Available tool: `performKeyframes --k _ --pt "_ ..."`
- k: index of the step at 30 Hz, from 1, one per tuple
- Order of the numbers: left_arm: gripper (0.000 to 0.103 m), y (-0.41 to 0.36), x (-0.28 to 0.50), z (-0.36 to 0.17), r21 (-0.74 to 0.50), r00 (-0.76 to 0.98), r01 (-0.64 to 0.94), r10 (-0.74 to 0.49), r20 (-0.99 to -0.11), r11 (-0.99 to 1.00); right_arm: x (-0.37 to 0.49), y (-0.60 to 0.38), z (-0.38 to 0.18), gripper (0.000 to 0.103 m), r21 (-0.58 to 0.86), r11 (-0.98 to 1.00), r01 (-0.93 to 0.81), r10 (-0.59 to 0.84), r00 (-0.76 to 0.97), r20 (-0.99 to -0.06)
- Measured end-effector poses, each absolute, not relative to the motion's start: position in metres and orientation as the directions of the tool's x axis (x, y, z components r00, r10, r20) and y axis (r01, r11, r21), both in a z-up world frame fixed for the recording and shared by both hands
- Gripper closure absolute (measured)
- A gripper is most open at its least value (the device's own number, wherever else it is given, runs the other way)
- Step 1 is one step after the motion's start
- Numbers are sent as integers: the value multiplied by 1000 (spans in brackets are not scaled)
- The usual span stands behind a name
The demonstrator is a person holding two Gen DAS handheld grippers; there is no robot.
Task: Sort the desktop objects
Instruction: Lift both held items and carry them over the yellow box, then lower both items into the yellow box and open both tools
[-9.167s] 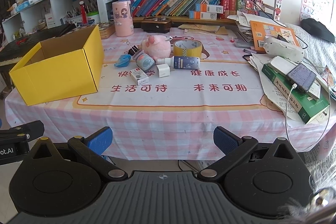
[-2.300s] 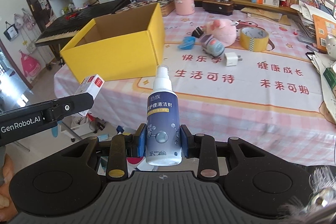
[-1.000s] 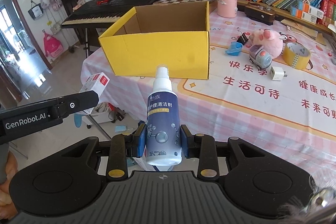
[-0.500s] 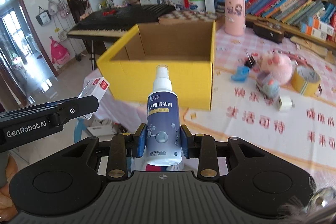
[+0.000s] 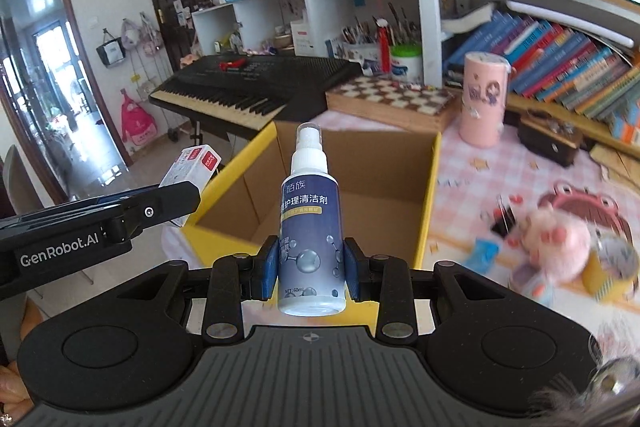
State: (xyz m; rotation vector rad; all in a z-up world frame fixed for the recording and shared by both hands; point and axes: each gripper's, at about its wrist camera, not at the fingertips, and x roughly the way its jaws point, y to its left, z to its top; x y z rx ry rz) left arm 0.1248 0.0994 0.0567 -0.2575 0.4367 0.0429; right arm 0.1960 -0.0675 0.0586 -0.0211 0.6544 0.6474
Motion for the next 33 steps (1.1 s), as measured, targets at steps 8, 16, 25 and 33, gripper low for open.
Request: performKeyframes --k 8,16,25,33 --pt "75 108 177 48 -225 885 -149 29 -464 963 259 -47 50 72 142 780 -609 555 571 -605" --pt "75 107 225 15 -137 821 -181 73 -566 974 305 -16 19 72 26 727 -686 496 500 -710" --pt "75 102 260 -11 -77 752 -135 52 -657 988 342 10 -18 72 -83 637 -767 395 417 -819" --pt "75 94 278 -27 14 685 -103 81 -724 995 352 27 -44 72 -136 553 -822 276 335 -901"
